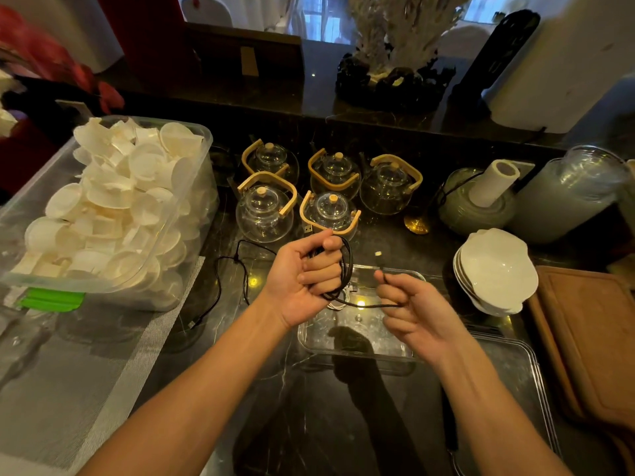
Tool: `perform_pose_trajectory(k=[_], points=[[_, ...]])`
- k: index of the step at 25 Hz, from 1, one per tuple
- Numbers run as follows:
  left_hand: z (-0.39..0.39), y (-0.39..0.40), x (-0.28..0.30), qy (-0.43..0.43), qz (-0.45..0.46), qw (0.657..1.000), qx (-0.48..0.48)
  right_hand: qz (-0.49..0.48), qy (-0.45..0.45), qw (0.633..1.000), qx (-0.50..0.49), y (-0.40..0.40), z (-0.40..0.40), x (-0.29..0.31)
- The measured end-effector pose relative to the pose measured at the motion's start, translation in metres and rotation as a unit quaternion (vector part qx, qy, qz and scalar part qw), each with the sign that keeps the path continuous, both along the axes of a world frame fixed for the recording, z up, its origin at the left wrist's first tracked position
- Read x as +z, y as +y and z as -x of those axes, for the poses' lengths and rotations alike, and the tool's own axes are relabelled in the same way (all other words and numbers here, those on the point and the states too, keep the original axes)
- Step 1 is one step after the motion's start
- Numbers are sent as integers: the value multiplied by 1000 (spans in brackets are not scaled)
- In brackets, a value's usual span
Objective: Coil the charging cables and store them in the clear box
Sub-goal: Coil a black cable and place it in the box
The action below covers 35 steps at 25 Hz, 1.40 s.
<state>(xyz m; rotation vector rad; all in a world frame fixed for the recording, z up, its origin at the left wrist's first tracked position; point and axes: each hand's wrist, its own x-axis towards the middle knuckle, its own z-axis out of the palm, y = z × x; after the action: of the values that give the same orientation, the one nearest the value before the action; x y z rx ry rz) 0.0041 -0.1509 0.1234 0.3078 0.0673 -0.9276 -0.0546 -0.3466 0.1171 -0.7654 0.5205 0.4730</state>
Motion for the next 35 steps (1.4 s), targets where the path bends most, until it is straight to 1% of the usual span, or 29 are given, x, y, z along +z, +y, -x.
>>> perform_pose_trajectory(k=[1, 2, 3, 6, 12, 15, 17, 19, 20, 21, 23, 24, 25, 26, 27, 29, 32, 34, 35], points=[[0, -3, 0, -5, -1, 1000, -4, 72, -18, 997, 27, 5, 2, 0], [1, -6, 1, -9, -2, 1000, -9, 111, -41, 992, 47, 11, 5, -1], [1, -9, 1, -11, -2, 1000, -14, 123, -67, 988, 60, 18, 7, 0], [1, -12, 2, -12, -1, 1000, -20, 118, -142, 980, 80, 31, 10, 3], [1, -9, -5, -20, -44, 999, -23, 109, -168, 978, 53, 31, 9, -2], [1, -10, -7, -48, -101, 993, -27, 132, -185, 973, 47, 34, 11, -4], [-1, -9, -9, -84, -169, 982, -19, 154, -199, 967, 45, 34, 12, -5], [-1, -8, -14, -140, -261, 955, 14, 166, -206, 964, 39, 32, 12, -4], [1, -9, -18, -179, -313, 932, 42, 170, -207, 963, 38, 31, 11, -4], [4, -12, -20, -223, -367, 900, 72, 173, -206, 962, 39, 31, 11, -3], [10, -18, -24, -310, -468, 818, 125, 167, -197, 965, 37, 30, 11, -2], [12, -21, -25, -343, -505, 779, 145, 156, -190, 969, 35, 29, 11, -1], [13, -22, -25, -362, -526, 754, 154, 140, -180, 973, 35, 28, 11, -1], [12, -22, -26, -373, -534, 743, 155, 125, -167, 977, 36, 28, 11, -1], [12, -21, -25, -374, -528, 747, 149, 116, -156, 980, 40, 27, 12, -1], [9, -21, -25, -356, -510, 772, 133, 121, -141, 981, 50, 26, 12, -2], [7, -26, -25, -313, -494, 804, 111, 187, -142, 969, 81, 26, 11, -4], [7, -29, -26, -269, -455, 842, 111, 208, -144, 964, 83, 25, 11, -7], [6, -30, -25, -235, -430, 863, 122, 188, -130, 971, 71, 24, 12, -9]])
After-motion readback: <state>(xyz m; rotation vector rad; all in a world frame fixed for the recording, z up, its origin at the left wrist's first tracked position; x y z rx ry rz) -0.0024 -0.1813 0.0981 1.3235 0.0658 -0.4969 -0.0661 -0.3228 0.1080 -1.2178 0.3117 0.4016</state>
